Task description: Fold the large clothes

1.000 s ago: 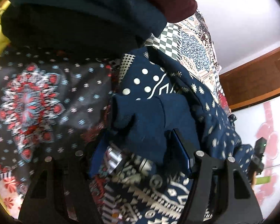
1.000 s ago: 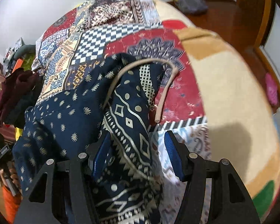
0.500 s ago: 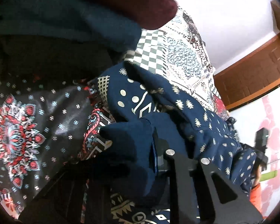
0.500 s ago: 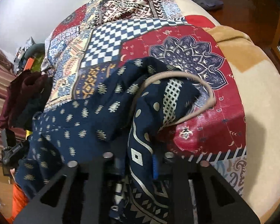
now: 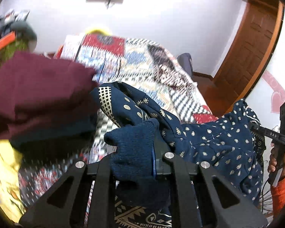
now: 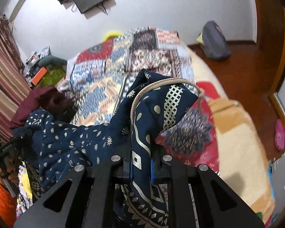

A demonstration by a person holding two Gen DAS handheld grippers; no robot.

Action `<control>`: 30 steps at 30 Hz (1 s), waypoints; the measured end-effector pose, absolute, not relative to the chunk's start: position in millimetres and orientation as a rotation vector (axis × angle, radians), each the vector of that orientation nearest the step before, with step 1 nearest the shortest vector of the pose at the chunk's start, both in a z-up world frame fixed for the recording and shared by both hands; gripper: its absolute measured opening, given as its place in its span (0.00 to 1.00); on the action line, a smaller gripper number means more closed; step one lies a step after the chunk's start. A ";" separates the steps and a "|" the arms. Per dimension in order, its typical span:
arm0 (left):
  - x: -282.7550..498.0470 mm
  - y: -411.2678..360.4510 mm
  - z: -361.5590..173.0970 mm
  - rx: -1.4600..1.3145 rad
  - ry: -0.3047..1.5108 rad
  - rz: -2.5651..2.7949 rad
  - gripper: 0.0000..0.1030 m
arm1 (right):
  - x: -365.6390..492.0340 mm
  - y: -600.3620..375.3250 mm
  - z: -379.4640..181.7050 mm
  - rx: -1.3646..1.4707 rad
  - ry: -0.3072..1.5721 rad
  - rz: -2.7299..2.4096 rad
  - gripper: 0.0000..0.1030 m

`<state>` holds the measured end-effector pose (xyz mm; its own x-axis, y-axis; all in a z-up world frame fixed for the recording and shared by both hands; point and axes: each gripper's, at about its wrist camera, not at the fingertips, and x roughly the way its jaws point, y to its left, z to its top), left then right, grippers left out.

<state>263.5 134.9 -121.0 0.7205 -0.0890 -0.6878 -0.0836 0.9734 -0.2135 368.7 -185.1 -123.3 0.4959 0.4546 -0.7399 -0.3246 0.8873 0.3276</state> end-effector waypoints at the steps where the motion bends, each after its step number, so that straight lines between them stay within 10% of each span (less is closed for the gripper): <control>1: 269.5 132.4 -114.6 -0.227 0.758 -0.006 0.13 | 372.3 -186.1 -118.1 0.152 0.929 0.468 0.11; 30: 453.4 149.6 -190.1 -0.064 0.929 0.113 0.18 | 515.1 -160.4 -168.9 0.018 0.977 0.300 0.11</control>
